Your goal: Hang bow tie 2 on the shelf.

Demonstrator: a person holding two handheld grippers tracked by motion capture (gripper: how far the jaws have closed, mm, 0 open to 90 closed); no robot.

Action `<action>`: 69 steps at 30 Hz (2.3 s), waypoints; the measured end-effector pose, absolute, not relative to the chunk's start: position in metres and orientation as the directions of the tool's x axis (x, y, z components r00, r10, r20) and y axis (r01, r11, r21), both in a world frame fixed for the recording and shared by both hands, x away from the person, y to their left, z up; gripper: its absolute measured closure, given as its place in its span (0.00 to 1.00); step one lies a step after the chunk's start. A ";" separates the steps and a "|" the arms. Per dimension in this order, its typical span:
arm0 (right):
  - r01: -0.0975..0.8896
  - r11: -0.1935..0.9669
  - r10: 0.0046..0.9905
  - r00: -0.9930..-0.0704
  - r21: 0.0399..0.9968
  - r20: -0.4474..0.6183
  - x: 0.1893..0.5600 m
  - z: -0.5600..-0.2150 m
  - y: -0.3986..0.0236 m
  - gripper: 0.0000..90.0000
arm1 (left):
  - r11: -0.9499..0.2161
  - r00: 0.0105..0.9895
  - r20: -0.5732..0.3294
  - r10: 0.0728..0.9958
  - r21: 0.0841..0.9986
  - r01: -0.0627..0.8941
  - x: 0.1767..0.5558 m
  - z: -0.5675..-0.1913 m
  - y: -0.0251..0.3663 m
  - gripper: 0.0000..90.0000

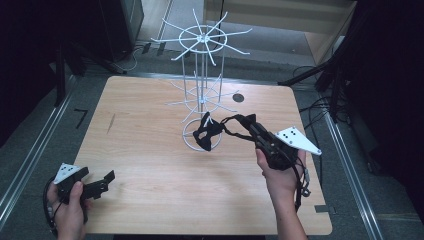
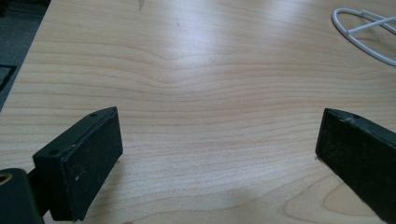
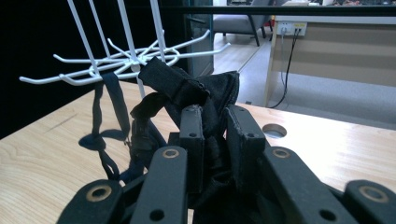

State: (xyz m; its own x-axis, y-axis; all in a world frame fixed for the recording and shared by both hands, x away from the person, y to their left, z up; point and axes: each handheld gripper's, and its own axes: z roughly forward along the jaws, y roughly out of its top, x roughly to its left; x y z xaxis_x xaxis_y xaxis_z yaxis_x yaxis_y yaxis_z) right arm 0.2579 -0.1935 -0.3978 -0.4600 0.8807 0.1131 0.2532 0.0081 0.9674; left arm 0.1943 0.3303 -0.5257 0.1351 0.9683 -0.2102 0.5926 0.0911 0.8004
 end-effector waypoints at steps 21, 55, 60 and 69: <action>0.234 -0.003 0.879 -0.463 0.972 0.114 0.272 -0.383 -0.184 0.86 | 0.095 0.135 -0.215 0.967 0.801 0.592 0.194 -0.526 0.331 0.01; 0.365 -0.080 0.875 -0.420 0.928 0.241 0.317 -0.406 -0.179 0.86 | 0.103 0.136 -0.226 0.964 0.797 0.595 0.194 -0.526 0.332 0.01; 0.379 -0.078 0.873 -0.420 0.922 0.247 0.322 -0.411 -0.173 0.86 | 0.100 0.138 -0.223 0.965 0.798 0.594 0.194 -0.526 0.332 0.01; 0.414 -0.085 0.867 -0.417 0.906 0.272 0.332 -0.425 -0.161 0.86 | 0.102 0.138 -0.226 0.964 0.798 0.594 0.194 -0.526 0.332 0.01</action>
State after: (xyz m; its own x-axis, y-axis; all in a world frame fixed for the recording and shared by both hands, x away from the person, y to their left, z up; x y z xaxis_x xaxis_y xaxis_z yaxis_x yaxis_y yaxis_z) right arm 0.3317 -0.1613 -0.4246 -0.4169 0.8675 0.2715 0.4144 -0.0845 0.9062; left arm 0.1942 0.3322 -0.5257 0.1380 0.9644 -0.2256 0.5938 0.1017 0.7982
